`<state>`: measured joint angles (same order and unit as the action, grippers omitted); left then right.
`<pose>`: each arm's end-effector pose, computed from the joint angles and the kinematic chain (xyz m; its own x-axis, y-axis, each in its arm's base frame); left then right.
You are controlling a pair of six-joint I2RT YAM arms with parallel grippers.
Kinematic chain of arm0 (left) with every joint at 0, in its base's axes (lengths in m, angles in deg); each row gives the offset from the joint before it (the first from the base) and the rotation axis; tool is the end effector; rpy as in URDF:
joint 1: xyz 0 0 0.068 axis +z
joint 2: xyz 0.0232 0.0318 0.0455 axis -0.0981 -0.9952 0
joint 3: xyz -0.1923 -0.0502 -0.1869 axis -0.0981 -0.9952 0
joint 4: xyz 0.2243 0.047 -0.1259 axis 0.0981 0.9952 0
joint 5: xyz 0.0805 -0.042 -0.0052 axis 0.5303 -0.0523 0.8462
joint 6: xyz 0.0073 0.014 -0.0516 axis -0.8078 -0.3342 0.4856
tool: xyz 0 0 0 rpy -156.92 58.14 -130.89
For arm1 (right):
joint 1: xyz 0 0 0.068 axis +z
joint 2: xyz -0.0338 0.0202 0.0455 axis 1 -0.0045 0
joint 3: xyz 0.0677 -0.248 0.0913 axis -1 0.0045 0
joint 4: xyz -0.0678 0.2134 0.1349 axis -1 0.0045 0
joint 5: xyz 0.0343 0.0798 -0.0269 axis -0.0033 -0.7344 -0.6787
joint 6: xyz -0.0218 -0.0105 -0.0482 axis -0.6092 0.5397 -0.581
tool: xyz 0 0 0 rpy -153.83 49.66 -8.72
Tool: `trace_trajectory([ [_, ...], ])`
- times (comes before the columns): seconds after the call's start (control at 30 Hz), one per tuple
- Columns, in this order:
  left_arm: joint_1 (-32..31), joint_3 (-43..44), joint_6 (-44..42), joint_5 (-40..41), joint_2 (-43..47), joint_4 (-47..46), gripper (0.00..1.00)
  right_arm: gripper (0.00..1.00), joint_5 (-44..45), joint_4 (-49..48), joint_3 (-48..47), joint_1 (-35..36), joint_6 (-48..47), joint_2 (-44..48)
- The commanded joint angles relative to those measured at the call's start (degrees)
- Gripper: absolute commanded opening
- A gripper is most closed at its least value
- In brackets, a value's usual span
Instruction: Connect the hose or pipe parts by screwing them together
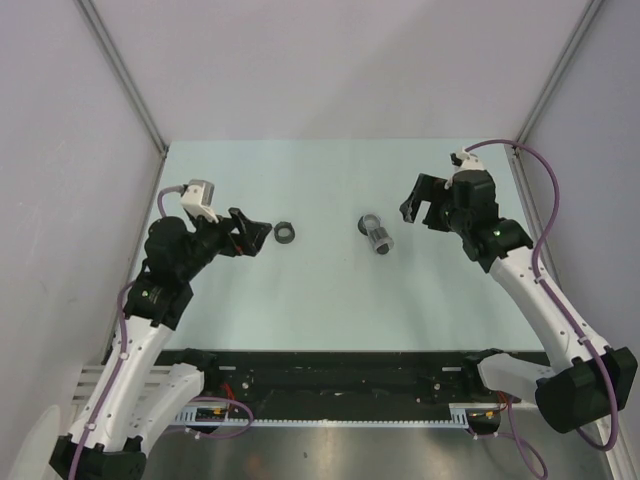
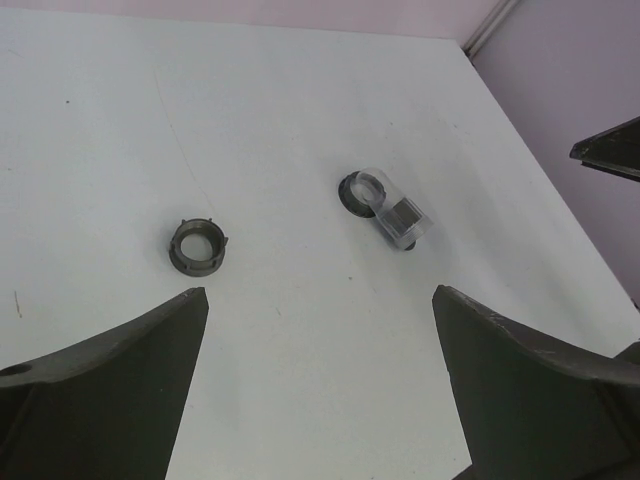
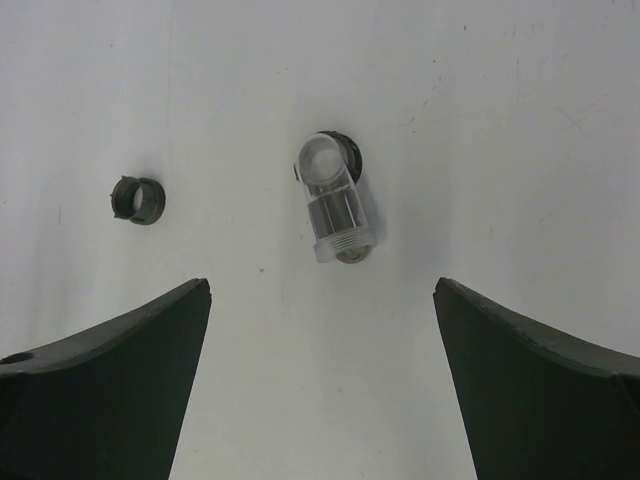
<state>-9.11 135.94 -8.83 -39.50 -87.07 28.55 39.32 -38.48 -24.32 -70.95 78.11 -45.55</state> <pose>0.1606 -0.0519 0.3496 -0.3517 -0.2389 -0.9051 0.3994 0.8362 -0.3759 0.2410 0.0808 0.3480 -0.5541 0.2422 -0.7964 -0.0799 0.9369 0.3404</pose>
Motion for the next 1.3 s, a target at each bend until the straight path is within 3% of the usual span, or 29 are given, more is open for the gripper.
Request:
trace_trajectory([
  [0.0,-0.55,-0.59,-1.12,3.92,0.61,-0.80,1.00,1.00,2.96,-0.81,-1.99,0.29,-2.19,1.97],
  [0.23,-0.64,-2.00,-0.68,5.51,0.78,-1.15,1.00,0.98,9.73,-1.16,-1.91,1.25,-7.98,-3.20],
  [0.4,-0.64,-2.44,-0.33,6.21,1.04,-1.15,1.00,0.90,3.33,-5.28,-2.69,0.99,-11.59,-12.34],
  [0.53,-0.64,-2.79,0.20,6.48,1.57,-1.15,1.00,0.74,-0.54,-6.00,-5.50,0.99,-11.77,-20.51],
  [0.63,-0.64,-2.71,0.46,6.92,1.31,-1.15,1.00,0.69,-4.58,-7.48,-6.65,1.25,-11.42,-25.44],
  [0.97,-0.90,-2.88,0.73,8.76,1.66,-1.15,1.00,0.72,-7.93,-9.60,-13.85,2.83,-13.00,-39.60],
  [1.27,-0.99,-2.88,1.96,8.94,0.60,-1.15,1.00,0.69,2.34,-4.86,-19.39,5.82,-15.99,-46.10],
])
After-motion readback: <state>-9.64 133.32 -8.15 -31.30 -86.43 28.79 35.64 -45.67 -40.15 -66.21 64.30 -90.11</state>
